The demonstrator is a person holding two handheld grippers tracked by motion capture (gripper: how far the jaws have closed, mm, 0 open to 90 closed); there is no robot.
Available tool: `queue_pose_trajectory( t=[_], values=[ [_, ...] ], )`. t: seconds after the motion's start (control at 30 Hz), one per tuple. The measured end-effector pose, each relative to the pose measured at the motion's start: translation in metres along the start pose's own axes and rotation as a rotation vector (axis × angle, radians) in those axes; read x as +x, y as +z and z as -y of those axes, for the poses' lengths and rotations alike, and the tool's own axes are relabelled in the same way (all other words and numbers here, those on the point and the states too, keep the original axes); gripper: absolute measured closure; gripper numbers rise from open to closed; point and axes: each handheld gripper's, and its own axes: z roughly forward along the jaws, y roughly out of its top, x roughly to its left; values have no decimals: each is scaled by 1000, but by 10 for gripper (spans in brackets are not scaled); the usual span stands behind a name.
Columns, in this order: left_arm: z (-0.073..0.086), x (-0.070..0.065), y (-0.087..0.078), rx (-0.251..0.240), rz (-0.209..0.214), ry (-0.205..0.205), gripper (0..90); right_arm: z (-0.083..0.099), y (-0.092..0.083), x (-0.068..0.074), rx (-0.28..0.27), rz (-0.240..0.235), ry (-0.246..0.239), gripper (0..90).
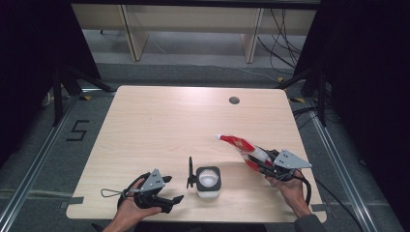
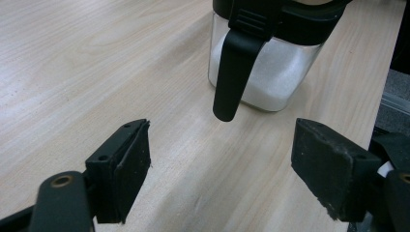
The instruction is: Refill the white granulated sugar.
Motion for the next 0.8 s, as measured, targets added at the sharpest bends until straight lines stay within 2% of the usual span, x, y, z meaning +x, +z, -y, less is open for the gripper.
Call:
queue_pose_trajectory(
  t=[0.07,0.1,0.17,0.2,0.23,0.33,0.37,0.4,0.43,0.47,0.5,0.53,0.57,0.6,0.63,0.67,0.7,0.73,0.77,0.8],
  values=[
    [0,0,0,5,-2,-6,212,1,-1,-2,7,-6,-9,647],
    [0,0,0,7,0,-4,212,1,-1,-2,12,-14,9,647],
    [0,0,0,-11,-6,2,212,2,-2,-2,16,0,27,646],
    [-1,0,0,-10,-6,7,212,3,-2,-2,20,6,24,646],
    [0,0,0,-14,-3,-9,212,3,-2,-3,19,1,11,646],
    [0,0,-1,-4,-11,-17,212,4,-5,-1,32,0,48,646],
    [0,-1,0,-9,-6,-19,212,5,-4,-3,8,9,30,647],
    [0,-1,0,-15,-4,-11,212,4,-6,-3,23,-2,51,647],
    [0,0,0,-13,-3,7,212,6,-5,-3,12,7,55,647],
    [0,-1,0,-15,-5,-26,212,6,-5,-4,13,4,54,647],
    [0,1,-1,3,-10,-10,212,6,-5,-2,9,13,72,646],
    [0,0,-1,-3,-5,-16,212,7,-6,-4,10,-1,63,647],
    [0,1,-1,3,-11,-8,212,8,-7,-2,23,-7,98,647],
    [0,1,-2,14,-11,-2,212,9,-7,-4,10,5,98,647],
    [0,0,-1,2,2,-19,212,10,-8,-4,-4,12,118,647],
    [0,0,-1,2,2,-18,212,11,-9,-6,-4,-8,126,647],
    [0,0,-1,-2,3,-13,212,11,-10,-6,0,7,129,646],
    [0,-1,0,-13,1,-28,212,11,-12,-7,15,6,123,646],
    [0,1,-1,9,-12,-3,212,11,-12,-7,13,5,126,646],
    [0,1,-1,8,-12,-4,212,10,-13,-6,31,-6,152,645]
  ],
)
